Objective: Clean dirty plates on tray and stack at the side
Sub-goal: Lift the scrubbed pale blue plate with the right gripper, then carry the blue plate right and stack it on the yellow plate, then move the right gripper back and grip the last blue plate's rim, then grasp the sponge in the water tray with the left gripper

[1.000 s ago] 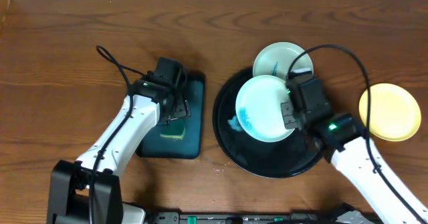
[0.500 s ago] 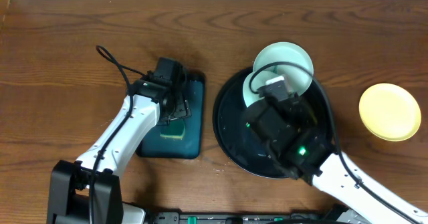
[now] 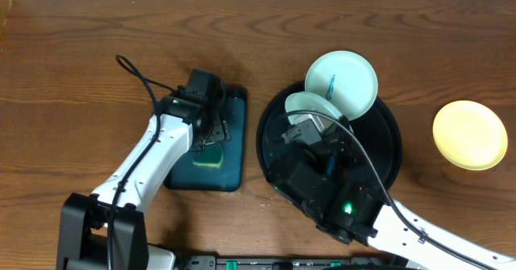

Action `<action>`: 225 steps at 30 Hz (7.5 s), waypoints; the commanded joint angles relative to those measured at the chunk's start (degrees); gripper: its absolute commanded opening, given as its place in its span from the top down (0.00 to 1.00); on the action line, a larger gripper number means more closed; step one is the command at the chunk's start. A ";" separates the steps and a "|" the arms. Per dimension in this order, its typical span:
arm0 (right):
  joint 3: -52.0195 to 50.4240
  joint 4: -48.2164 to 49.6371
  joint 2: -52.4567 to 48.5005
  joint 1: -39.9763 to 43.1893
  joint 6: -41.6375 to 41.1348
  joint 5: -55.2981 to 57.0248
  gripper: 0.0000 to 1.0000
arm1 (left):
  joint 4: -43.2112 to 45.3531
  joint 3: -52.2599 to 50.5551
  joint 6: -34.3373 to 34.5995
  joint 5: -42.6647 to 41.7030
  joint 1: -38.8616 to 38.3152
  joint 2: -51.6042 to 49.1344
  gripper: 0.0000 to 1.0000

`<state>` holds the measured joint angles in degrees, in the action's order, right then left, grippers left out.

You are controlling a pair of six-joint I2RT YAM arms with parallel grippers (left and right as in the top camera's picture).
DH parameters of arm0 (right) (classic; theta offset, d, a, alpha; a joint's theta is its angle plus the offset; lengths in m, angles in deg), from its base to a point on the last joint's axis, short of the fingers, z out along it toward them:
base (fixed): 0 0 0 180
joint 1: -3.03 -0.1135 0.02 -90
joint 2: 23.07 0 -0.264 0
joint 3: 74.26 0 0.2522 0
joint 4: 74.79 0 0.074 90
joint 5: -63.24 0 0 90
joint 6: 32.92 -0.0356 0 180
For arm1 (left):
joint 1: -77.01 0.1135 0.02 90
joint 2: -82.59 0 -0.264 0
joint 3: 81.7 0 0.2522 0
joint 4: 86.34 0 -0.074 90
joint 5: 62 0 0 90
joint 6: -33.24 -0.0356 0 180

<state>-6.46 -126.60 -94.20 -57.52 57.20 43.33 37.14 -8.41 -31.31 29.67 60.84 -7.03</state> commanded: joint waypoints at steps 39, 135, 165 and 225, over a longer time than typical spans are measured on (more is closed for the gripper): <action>0.61 2.69 0.28 -0.09 1.05 3.63 0.99 | 0.02 -0.07 -0.11 0.44 0.28 -0.22 0.19; 4.79 1.51 -22.86 54.90 -15.10 -77.46 0.99 | 0.02 -0.07 -0.11 0.44 0.28 -0.22 0.18; 2.40 0.20 -9.01 53.70 -5.86 -81.57 0.51 | 1.20 -0.09 -1.25 -3.63 0.24 -0.94 0.31; 2.14 -0.57 -17.38 54.62 -8.68 -77.02 0.67 | -10.12 16.87 -6.62 -10.27 0.66 -6.58 0.92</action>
<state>-4.62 -126.97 -106.94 -3.58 49.31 -34.92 28.44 1.39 -35.04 25.32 62.26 -17.68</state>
